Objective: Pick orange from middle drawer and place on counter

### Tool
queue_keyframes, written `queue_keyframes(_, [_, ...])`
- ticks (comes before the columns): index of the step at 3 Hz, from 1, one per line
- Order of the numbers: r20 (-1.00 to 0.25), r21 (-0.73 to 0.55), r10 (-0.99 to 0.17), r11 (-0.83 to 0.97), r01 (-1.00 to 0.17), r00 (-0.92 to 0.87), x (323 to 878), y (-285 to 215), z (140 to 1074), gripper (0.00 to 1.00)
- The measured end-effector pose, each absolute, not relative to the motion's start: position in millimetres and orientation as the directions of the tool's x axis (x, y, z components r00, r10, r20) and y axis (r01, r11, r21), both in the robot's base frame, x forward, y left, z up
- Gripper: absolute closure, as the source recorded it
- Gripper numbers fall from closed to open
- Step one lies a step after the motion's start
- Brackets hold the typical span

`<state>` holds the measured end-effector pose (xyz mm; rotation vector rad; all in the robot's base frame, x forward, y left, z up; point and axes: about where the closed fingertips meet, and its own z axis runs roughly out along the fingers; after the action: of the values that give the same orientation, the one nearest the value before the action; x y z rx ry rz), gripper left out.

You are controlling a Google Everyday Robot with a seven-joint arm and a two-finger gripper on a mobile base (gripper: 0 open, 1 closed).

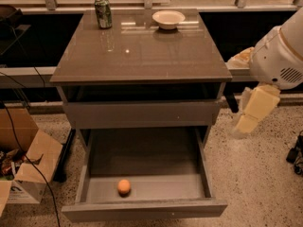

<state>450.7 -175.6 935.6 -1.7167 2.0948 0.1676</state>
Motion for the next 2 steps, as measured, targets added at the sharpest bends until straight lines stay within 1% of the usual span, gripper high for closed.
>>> queue_keyframes(1, [-0.541, -0.107, -0.834, 0.195, -0.975, -0.108, 462.5, -155.1, 895.5, 0.00])
queue_keyframes(2, [-0.643, -0.022, -0.759, 0.154, -0.988, -0.104, 480.9, -137.7, 844.1, 0.00])
